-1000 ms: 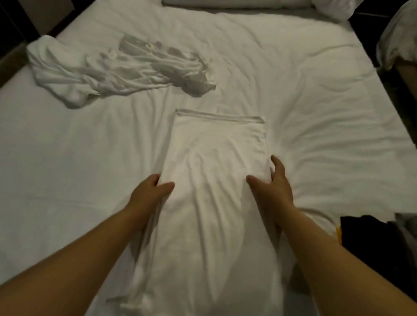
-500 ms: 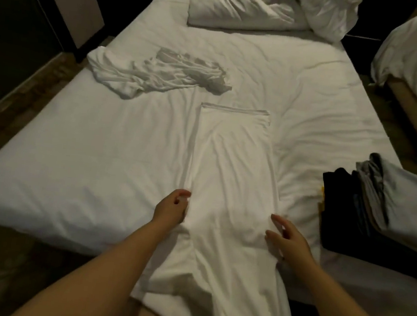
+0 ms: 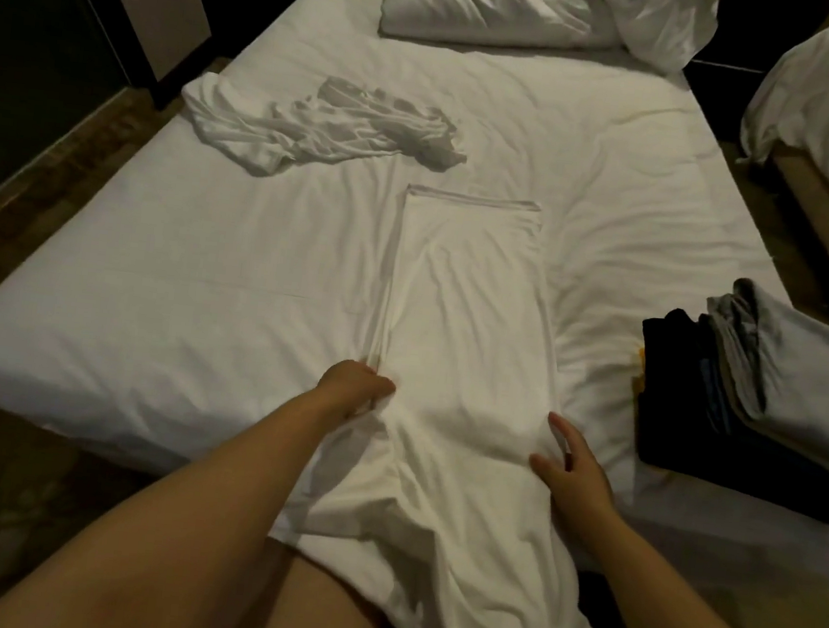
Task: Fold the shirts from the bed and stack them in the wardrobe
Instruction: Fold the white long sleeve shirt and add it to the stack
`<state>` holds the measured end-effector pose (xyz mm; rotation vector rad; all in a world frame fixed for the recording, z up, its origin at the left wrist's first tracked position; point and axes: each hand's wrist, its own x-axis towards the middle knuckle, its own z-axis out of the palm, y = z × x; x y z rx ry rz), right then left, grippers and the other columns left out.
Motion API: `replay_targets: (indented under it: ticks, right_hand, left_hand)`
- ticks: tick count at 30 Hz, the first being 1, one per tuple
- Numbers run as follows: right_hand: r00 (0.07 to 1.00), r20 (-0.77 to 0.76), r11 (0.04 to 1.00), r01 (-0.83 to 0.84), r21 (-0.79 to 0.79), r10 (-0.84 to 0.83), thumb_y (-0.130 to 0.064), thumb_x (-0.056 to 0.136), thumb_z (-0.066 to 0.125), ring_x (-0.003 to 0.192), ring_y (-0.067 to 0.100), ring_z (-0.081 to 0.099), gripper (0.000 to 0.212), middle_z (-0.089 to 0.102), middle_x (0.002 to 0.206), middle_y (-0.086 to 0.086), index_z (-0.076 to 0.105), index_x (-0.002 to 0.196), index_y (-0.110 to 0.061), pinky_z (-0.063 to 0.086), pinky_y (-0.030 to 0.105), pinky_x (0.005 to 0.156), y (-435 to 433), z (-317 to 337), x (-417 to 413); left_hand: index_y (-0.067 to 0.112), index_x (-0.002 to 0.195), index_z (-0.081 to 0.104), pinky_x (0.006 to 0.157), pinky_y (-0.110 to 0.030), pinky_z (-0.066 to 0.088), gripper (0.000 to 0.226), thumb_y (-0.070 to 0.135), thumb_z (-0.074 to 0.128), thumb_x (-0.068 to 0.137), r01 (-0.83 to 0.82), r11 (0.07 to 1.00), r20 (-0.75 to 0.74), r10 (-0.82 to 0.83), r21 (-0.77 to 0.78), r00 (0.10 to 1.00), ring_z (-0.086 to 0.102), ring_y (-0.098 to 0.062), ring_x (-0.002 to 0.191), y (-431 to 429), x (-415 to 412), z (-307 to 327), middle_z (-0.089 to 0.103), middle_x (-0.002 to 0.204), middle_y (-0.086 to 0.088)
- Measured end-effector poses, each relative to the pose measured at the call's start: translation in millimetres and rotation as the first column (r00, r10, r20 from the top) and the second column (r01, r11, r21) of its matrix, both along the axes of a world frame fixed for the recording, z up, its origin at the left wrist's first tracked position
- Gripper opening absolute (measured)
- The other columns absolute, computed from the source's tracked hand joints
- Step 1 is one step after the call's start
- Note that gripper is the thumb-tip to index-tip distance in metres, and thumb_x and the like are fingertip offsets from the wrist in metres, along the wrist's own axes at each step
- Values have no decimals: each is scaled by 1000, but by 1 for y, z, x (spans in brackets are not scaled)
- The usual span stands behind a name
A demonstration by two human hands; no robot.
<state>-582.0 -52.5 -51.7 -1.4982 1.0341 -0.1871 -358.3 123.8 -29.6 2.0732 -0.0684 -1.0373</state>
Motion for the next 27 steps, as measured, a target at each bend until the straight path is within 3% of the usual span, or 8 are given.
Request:
replay_targets:
  ticks: [3,7,14,16,19,23,25,27]
  right_hand:
    - [999,-43,997,-26,-73,23,0,88,57,121,18,44,60,41,144,3,39,141,-22,37,28,100,-1,-2,-1]
    - [990,-127,988,-81,-129,64,-8,90,57,123,20,42,61,39,145,4,32,144,-23,34,24,94,4,1,-1]
    - [938,-332,843,-256,-473,99,-31,89,61,129,33,35,55,33,141,16,42,138,-17,27,37,109,27,33,-4]
    - [929,-337,794,-317,-519,151,-35,89,59,127,30,38,46,41,137,11,50,131,-19,28,36,108,39,47,-5]
    - [887,-341,735,-452,-506,310,-44,88,58,117,20,51,38,57,122,0,59,120,-23,37,33,101,68,69,-6]
    - [716,-479,571,-696,-435,508,-53,83,59,108,20,58,54,62,115,-2,48,129,-28,44,31,88,119,82,-12]
    - [630,-573,453,-776,-439,524,-43,86,58,109,26,57,60,59,120,6,35,138,-26,43,33,86,137,75,-19]
    - [661,-553,487,-749,-448,507,-26,89,51,110,30,56,59,59,122,12,28,143,-23,42,32,86,145,68,-23]
  left_hand:
    - [2,90,64,63,-30,49,22,24,66,86,-110,991,-106,101,-81,989,52,-21,65,18,8,-5,55,73,-12]
    - [12,96,66,73,-26,42,34,43,54,91,155,987,99,-158,43,982,56,-19,84,30,4,-4,64,95,-7]
    - [12,108,64,79,-25,39,52,58,55,85,329,897,273,-409,296,870,57,-22,100,44,-13,-1,63,113,-6]
    - [13,118,61,77,-24,43,60,57,62,78,270,931,288,-337,248,897,60,-23,102,53,-23,-3,64,115,-6]
    - [9,111,63,60,-21,48,36,36,61,88,59,997,280,-70,47,957,61,-21,78,70,-26,3,64,101,-7]
    - [7,84,56,74,-40,52,21,25,53,95,-264,951,94,281,-163,955,57,-28,77,97,-15,15,60,94,-20]
    - [5,93,53,65,-34,49,27,31,47,97,-259,959,3,261,-115,965,56,-24,72,105,-22,18,59,87,-16]
    - [2,99,55,58,-27,44,45,45,44,95,-148,989,-28,149,15,989,54,-24,72,111,-37,18,58,85,-13]
